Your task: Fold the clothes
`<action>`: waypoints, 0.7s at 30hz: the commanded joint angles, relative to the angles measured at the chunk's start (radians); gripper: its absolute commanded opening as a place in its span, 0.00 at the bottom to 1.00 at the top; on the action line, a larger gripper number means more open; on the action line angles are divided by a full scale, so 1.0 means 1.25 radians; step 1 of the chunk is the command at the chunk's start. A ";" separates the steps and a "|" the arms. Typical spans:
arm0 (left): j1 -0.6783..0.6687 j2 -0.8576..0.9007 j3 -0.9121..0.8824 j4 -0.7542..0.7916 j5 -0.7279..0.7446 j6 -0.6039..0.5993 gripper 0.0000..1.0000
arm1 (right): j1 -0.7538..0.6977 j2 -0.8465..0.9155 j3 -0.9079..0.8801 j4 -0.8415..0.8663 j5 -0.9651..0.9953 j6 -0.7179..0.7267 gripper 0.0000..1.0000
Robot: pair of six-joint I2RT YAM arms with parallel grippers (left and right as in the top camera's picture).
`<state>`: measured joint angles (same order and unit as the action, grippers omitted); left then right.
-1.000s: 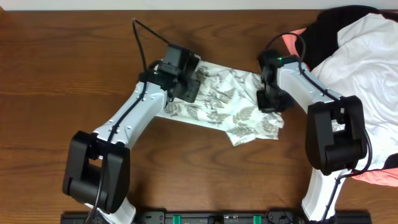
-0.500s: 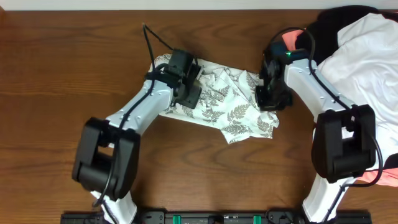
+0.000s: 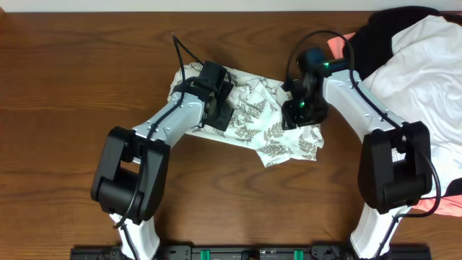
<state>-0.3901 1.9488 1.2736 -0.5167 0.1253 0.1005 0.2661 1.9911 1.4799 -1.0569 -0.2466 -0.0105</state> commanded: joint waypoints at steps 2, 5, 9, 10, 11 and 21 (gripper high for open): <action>0.000 0.008 -0.008 -0.003 0.002 -0.007 0.64 | 0.007 -0.007 -0.002 0.015 0.014 -0.001 0.60; 0.000 0.008 -0.008 -0.003 0.002 -0.007 0.64 | 0.008 -0.007 -0.004 0.027 0.015 -0.001 0.63; 0.000 0.008 -0.008 -0.006 0.002 -0.007 0.64 | 0.008 -0.007 -0.006 0.030 0.015 -0.001 0.65; 0.000 0.008 -0.008 -0.006 0.002 -0.007 0.64 | 0.008 -0.007 -0.009 0.032 0.015 -0.001 0.65; 0.000 0.008 -0.008 -0.006 0.002 -0.007 0.64 | 0.008 -0.007 -0.013 0.034 0.015 -0.001 0.65; 0.000 0.008 -0.008 -0.007 0.002 -0.007 0.64 | 0.018 -0.006 -0.084 0.077 0.008 0.014 0.22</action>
<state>-0.3901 1.9488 1.2736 -0.5205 0.1253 0.1009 0.2684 1.9911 1.3846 -0.9684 -0.2317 -0.0055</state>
